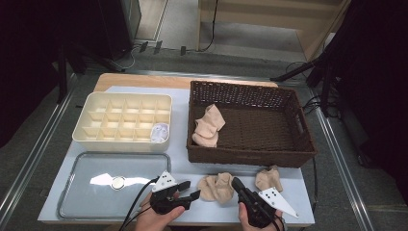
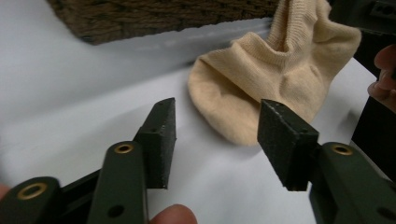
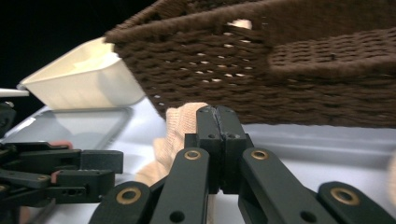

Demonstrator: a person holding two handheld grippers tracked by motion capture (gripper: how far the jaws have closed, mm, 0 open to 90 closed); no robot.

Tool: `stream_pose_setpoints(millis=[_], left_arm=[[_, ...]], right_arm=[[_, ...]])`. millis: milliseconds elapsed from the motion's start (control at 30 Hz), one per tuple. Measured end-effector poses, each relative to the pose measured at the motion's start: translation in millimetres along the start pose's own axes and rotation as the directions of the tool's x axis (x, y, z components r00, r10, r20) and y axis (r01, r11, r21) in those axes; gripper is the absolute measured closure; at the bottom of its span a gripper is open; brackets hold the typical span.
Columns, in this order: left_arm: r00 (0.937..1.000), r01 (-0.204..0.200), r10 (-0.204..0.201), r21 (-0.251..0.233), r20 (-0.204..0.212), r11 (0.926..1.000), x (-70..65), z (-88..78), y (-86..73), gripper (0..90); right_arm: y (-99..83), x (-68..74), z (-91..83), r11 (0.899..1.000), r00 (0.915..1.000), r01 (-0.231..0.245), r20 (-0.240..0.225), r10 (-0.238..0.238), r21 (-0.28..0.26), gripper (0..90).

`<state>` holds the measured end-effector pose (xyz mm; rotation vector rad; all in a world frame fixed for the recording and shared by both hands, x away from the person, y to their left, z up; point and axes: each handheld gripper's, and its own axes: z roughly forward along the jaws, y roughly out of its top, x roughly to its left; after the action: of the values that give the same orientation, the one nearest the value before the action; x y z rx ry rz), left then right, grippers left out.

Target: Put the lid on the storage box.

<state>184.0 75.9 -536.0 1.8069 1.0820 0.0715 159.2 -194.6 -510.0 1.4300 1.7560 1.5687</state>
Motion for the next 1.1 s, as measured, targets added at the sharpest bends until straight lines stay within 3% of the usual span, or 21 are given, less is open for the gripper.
stream_pose_setpoints(millis=[133, 167, 267, 333, 400, 500, 533, 633, 700, 867, 967, 1000, 1033, 1100], left_arm=[[0.9997, 0.016, -0.016, 0.036, -0.019, 0.9992, -4.9, 10.8, 3.3, 62.1], [0.9993, 0.028, -0.026, 0.060, -0.027, 0.9978, -6.4, 17.2, 4.9, 65.6], [0.9969, 0.079, -0.079, 0.087, -0.008, 0.9931, -4.4, 21.8, 9.4, 78.3], [0.9960, 0.089, -0.089, 0.095, -0.008, 0.9914, -1.3, 21.8, 12.5, 88.1], [0.9956, 0.094, -0.093, 0.089, -0.009, 0.9916, 1.6, 19.5, 14.9, 89.7], [0.9964, 0.081, -0.079, 0.081, -0.031, 0.9934, 6.9, 13.3, 17.4, 90.0], [0.9960, 0.082, -0.079, 0.079, -0.042, 0.9935, 9.1, 11.4, 17.9, 90.0], [0.9931, 0.101, -0.097, 0.063, -0.066, 0.9929, 21.6, 5.8, 19.9, 90.0], [0.9948, 0.094, -0.091, 0.070, -0.047, 0.9931, 22.2, 6.4, 19.5, 90.0], [0.9966, 0.070, -0.066, 0.078, -0.050, 0.9945, 19.5, 5.3, 16.1, 88.3], [0.9962, 0.083, -0.081, 0.047, -0.033, 0.9955, 21.3, 3.9, 19.1, 74.1], [0.9962, 0.083, -0.081, 0.047, -0.033, 0.9955, 21.3, 3.9, 19.1, 69.2], [0.9958, 0.084, -0.083, 0.036, -0.038, 0.9958, 22.8, 3.3, 21.3, 65.4], [0.9956, 0.086, -0.085, 0.036, -0.039, 0.9956, 24.2, 5.3, 22.9, 63.3]], right_arm=[[-1.5, -10.2, 1.0, 1.000, 0.9998, -0.006, 0.019, 0.006, 0.004, 90.0], [-2.5, -19.2, 1.4, 0.999, 0.9989, -0.033, 0.034, 0.033, 0.001, 90.0], [-4.1, -28.7, 2.5, 0.998, 0.9972, -0.056, 0.050, 0.056, -0.005, 90.0], [-5.0, -34.4, 4.0, 0.998, 0.9956, -0.065, 0.068, 0.066, -0.002, 90.0], [-5.5, -41.9, 6.5, 0.997, 0.9932, -0.074, 0.090, 0.073, 0.000, 90.0], [-5.9, -46.4, 8.1, 0.997, 0.9901, -0.082, 0.115, 0.081, 0.006, 90.0], [-6.8, -49.6, 10.2, 0.998, 0.9870, -0.063, 0.150, 0.058, 0.030, 90.0], [-8.5, -51.6, 13.8, 0.998, 0.9834, -0.035, 0.180, 0.024, 0.059, 90.0], [-8.5, -51.2, 15.1, 0.998, 0.9845, -0.032, 0.174, 0.021, 0.061, 90.0], [-5.1, -49.6, 11.7, 0.998, 0.9855, -0.032, 0.168, 0.023, 0.051, 90.0], [-3.8, -51.5, 12.8, 0.997, 0.9866, -0.017, 0.163, 0.004, 0.081, 79.6], [-3.8, -51.5, 12.8, 0.997, 0.9866, -0.017, 0.163, 0.004, 0.081, 79.6], [-2.8, -52.3, 12.5, 0.998, 0.9835, -0.005, 0.181, -0.007, 0.062, 73.0], [-2.0, -52.7, 16.3, 0.996, 0.9862, -0.001, 0.165, -0.014, 0.089, 67.3]])
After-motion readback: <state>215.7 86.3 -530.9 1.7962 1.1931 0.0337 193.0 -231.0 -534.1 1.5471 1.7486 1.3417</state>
